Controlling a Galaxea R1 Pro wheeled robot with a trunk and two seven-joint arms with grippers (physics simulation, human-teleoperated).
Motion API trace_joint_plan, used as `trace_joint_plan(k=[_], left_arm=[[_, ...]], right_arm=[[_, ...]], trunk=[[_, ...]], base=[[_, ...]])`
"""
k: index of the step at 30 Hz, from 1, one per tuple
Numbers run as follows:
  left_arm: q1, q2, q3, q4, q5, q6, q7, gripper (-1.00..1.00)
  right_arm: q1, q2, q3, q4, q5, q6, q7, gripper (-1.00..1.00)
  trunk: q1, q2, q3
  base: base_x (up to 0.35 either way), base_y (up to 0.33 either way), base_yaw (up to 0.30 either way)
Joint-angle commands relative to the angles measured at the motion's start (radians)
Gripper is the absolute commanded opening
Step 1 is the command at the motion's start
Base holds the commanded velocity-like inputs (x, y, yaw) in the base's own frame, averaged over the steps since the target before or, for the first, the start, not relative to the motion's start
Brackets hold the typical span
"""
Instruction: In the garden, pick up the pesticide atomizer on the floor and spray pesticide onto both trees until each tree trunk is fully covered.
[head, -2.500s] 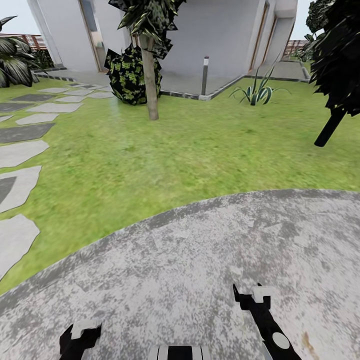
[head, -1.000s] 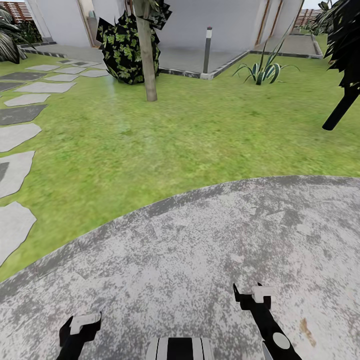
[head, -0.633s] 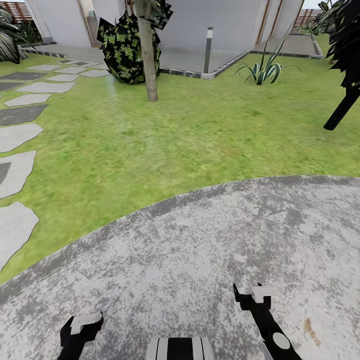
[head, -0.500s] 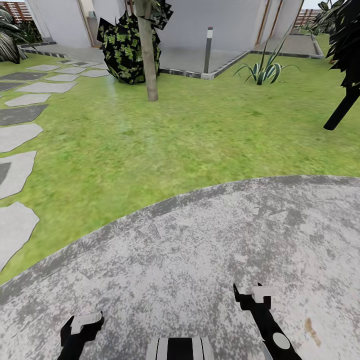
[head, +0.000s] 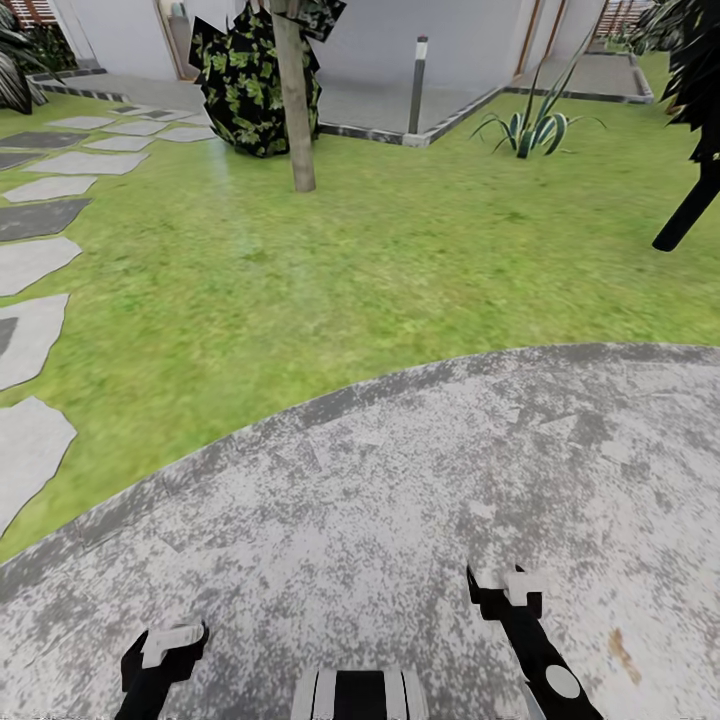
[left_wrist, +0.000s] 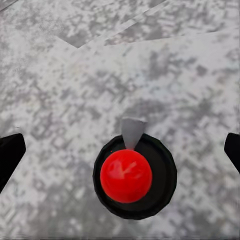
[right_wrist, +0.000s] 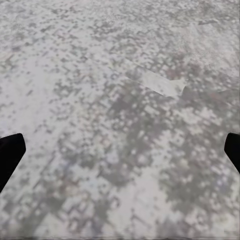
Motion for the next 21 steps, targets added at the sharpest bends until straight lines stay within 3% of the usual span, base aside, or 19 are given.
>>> trace_joint_plan(k=[1,21], left_arm=[[-0.001,0.000,0.001,0.001,-0.004,-0.003,0.003,1.00],[-0.001,-0.002,0.001,0.001,-0.004,-0.003,0.003,1.00]], right_arm=[[0.000,0.000,0.000,0.000,0.001,-0.003,0.000,1.00],[0.000,0.000,0.000,0.000,0.000,-0.003,0.000,1.00]], trunk=[[0.000,0.000,-0.006],[0.001,-0.001,-0.015]], base=[[0.000,0.000,0.000],[0.000,0.000,0.000]])
